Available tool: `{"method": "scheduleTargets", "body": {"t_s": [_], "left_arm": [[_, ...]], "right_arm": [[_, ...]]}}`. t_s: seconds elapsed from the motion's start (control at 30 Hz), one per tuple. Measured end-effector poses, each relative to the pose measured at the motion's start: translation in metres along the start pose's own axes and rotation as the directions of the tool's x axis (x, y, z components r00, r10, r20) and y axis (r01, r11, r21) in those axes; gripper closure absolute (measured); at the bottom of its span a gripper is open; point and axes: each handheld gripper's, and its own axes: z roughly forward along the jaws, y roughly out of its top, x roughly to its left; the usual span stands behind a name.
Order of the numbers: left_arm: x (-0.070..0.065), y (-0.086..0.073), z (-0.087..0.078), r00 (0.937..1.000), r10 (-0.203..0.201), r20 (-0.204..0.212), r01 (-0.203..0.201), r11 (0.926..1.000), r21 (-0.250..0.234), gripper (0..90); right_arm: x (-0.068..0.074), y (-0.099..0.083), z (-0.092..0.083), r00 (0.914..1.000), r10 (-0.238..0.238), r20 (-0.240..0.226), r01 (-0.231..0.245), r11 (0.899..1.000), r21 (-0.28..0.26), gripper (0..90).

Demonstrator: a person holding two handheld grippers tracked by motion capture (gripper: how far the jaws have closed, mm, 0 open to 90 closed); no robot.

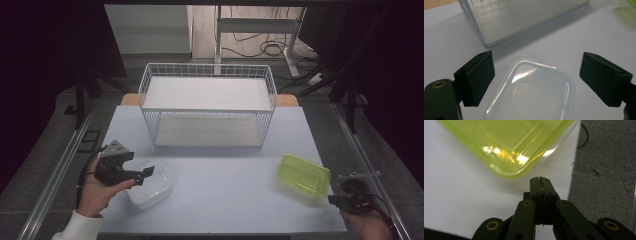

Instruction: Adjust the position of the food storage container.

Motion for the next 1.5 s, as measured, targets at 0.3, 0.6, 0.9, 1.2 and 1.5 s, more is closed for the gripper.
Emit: {"method": "scheduleTargets", "body": {"t_s": [0.3, 0.6, 0.9, 1.2, 1.5], "left_arm": [[0.000, 0.001, 0.000, 1.0000, -0.001, -0.004, 0.001, 1.0000, 0.000, 12.3], [0.003, -0.002, 0.000, 0.9998, -0.006, -0.020, 0.006, 1.0000, 0.007, 12.4], [-0.001, -0.001, 0.001, 0.9999, 0.004, -0.017, -0.004, 1.0000, 0.009, 12.4], [0.000, -0.001, -0.001, 0.9998, 0.000, -0.018, 0.000, 1.0000, 0.003, 12.4], [-0.006, 0.003, -0.002, 0.9999, -0.006, 0.011, 0.007, 0.9999, -0.010, 12.4]], "right_arm": [[-0.026, 0.031, 0.012, 0.9980, 0.062, 0.014, -0.062, 0.998, -0.029, 89.2], [-0.033, 0.056, 0.030, 0.9971, 0.067, 0.037, -0.067, 0.998, 0.018, 89.3], [-0.015, 0.081, 0.045, 0.9995, -0.011, 0.030, 0.010, 1.000, 0.025, 89.3], [0.032, 0.091, 0.055, 0.9926, -0.115, -0.037, 0.117, 0.993, 0.033, 89.4], [0.078, 0.101, 0.063, 0.9749, -0.203, -0.091, 0.206, 0.978, 0.021, 89.3]]}}
